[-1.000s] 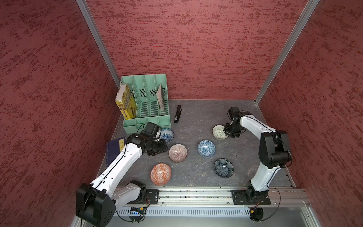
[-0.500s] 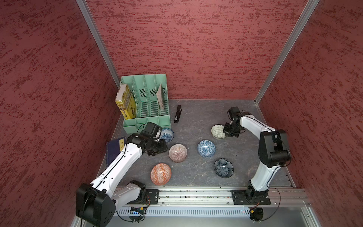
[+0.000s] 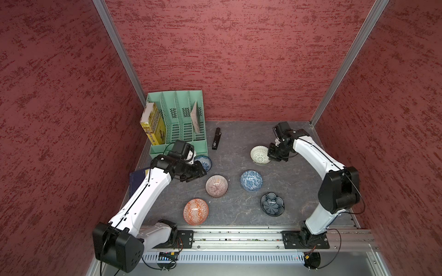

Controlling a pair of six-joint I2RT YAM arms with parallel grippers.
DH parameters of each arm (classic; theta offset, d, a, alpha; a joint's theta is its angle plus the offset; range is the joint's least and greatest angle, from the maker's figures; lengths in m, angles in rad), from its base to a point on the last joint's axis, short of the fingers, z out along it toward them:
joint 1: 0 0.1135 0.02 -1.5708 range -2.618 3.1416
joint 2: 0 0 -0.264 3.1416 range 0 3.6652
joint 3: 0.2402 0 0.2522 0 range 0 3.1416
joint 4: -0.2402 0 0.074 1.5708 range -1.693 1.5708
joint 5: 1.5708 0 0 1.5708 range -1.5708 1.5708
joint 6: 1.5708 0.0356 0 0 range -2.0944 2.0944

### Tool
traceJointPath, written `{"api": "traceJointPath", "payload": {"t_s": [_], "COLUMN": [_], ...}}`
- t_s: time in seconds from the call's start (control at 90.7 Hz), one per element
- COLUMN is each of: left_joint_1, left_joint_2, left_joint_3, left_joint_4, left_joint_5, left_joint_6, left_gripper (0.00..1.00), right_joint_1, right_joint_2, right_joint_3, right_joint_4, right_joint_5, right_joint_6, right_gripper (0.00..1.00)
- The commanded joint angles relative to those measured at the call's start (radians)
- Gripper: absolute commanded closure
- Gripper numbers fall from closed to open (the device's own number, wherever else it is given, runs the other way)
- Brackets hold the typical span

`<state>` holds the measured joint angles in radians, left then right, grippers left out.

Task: Stack the bowls
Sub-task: Pick up the bowl from the center of the board.

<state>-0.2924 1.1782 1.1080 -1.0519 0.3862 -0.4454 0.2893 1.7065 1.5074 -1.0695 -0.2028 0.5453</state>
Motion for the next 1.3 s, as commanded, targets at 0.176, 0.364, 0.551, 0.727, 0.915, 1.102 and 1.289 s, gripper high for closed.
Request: {"api": "traceJointPath", "payload": {"t_s": [0.176, 0.364, 0.551, 0.727, 0.915, 1.102, 1.289], "left_joint_1": [-0.015, -0.075, -0.124, -0.153, -0.176, -0.181, -0.182], "left_joint_2": [0.084, 0.121, 0.128, 0.144, 0.174, 0.182, 0.188], "left_joint_3": [0.171, 0.224, 0.206, 0.174, 0.166, 0.154, 0.164], "left_joint_4": [-0.056, -0.074, -0.066, -0.038, -0.043, -0.041, -0.051], "left_joint_5": [0.161, 0.145, 0.132, 0.123, 0.083, 0.067, 0.057], "left_joint_6": [0.021, 0.007, -0.004, -0.011, -0.005, -0.006, -0.003], "left_gripper": [0.55, 0.55, 0.57, 0.60, 0.68, 0.78, 0.86], "right_joint_1": [0.274, 0.387, 0.437, 0.454, 0.460, 0.463, 0.465], "right_joint_2": [0.001, 0.034, 0.069, 0.080, 0.082, 0.082, 0.088], "right_joint_3": [0.173, 0.234, 0.270, 0.288, 0.289, 0.289, 0.289], "right_joint_4": [-0.168, -0.180, -0.194, -0.200, -0.204, -0.204, -0.196], "right_joint_5": [-0.083, -0.082, -0.070, -0.065, -0.058, -0.055, -0.058], "right_joint_6": [-0.055, -0.031, -0.029, -0.027, -0.030, -0.034, -0.033], "right_gripper": [1.00, 1.00, 1.00, 1.00, 1.00, 1.00, 1.00]}}
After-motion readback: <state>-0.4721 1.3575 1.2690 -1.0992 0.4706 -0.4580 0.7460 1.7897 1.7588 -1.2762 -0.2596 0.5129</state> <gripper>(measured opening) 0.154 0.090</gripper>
